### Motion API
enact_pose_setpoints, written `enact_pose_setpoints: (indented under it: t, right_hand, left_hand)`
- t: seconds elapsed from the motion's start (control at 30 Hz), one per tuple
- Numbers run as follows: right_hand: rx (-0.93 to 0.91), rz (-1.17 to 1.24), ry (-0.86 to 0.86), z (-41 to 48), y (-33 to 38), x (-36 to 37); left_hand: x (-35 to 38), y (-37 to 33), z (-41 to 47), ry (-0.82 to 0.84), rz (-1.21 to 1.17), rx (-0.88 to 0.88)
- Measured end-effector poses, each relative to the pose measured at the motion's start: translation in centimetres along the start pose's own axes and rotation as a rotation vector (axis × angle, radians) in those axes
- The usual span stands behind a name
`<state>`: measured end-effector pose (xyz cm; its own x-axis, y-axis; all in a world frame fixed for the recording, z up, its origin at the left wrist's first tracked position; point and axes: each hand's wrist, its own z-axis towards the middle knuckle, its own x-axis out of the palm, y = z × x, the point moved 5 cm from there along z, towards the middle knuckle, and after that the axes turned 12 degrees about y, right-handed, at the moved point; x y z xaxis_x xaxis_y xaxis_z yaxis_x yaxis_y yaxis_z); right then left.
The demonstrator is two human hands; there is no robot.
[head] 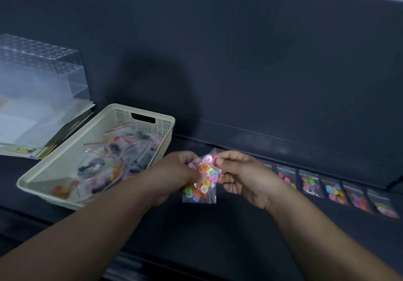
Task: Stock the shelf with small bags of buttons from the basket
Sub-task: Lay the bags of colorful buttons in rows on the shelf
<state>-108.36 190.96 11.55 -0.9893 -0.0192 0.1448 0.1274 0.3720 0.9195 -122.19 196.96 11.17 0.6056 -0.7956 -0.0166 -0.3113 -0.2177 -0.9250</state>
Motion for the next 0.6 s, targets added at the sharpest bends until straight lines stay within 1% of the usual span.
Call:
enact_pose_setpoints:
  t: [0.1, 0.27, 0.4, 0.5, 0.6]
  right_hand:
    - [0.013, -0.049, 0.010, -0.2, -0.2, -0.4]
    - [0.015, -0.040, -0.111, -0.4, -1.1, -1.6]
    - [0.063, -0.029, -0.150, -0.9, -1.8, -2.4]
    - [0.128, -0.070, -0.230, -1.2, -2.8, -3.3]
    - [0.187, -0.003, -0.307, -1.5, -4.0, -3.6]
  left_hand:
    - [0.4, 0.1, 0.2, 0.039, 0.075, -0.039]
    - [0.8, 0.3, 0.3, 0.041, 0.086, -0.062]
    - [0.5, 0.8, 0.3, -0.013, 0.074, -0.081]
    - [-0.1, 1.4, 0.5, -0.087, 0.025, -0.091]
    - [-0.4, 1.7, 0.5, -0.142, -0.017, -0.097]
